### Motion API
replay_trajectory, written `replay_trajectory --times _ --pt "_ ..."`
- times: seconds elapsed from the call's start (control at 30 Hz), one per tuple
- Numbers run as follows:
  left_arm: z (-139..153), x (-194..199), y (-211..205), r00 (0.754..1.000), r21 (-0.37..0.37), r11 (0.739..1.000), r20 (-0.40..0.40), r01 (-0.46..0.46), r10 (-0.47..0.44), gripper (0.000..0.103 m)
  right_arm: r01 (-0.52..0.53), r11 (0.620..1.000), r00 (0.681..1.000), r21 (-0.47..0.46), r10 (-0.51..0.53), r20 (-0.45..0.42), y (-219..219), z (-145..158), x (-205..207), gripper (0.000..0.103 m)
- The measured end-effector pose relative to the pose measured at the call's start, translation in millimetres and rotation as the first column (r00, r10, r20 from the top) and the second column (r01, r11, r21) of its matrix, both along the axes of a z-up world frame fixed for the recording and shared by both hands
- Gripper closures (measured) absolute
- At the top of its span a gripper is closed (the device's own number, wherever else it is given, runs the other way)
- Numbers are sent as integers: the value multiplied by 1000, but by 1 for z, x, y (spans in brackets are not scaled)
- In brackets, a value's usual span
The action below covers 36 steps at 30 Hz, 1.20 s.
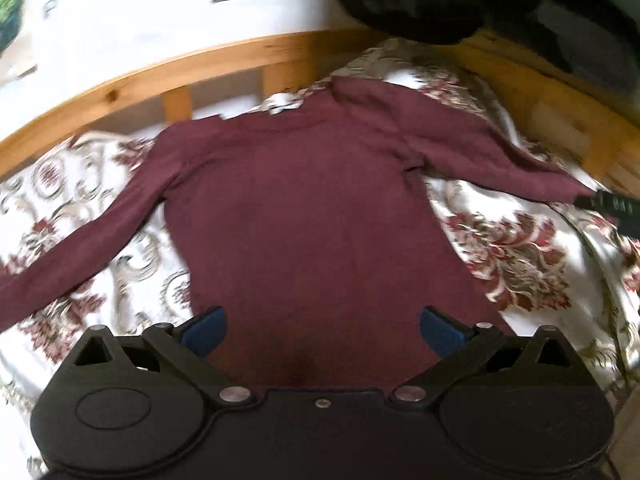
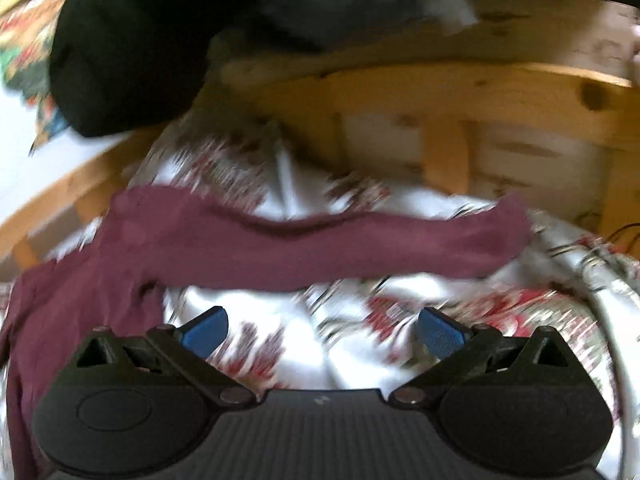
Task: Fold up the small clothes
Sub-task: 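Reach the right tool to the shirt sleeve end and close on it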
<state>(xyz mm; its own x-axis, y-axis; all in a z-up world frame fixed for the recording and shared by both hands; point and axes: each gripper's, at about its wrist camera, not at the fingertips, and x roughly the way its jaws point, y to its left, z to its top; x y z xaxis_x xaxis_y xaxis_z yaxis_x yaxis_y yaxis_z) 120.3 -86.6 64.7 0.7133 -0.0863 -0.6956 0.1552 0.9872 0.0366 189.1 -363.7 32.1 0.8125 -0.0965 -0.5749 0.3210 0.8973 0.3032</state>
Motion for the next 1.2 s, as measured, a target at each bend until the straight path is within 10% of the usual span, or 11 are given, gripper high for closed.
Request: replay_trajectory --times 0.43,0.6,0.7,0.83,1.2 --pt "-12 2 -29 991 83 988 -22 130 -129 1 381 923 924 56 -381 -13 -86 -24 19 10" --pt "-12 0 -22 994 74 991 -27 107 -105 1 418 907 908 46 -417 -42 -98 -37 36 35" --pt "-11 -2 -17 995 59 994 -26 93 -92 1 451 891 892 55 -446 -76 -102 -46 39 66" --pt "-8 -5 -11 997 44 996 -20 80 -79 1 453 885 891 109 -453 -23 -102 -48 31 91" --pt "0 -13 15 1000 -2 1000 10 20 -20 1 304 953 925 -11 -292 243 -58 -16 21 94"
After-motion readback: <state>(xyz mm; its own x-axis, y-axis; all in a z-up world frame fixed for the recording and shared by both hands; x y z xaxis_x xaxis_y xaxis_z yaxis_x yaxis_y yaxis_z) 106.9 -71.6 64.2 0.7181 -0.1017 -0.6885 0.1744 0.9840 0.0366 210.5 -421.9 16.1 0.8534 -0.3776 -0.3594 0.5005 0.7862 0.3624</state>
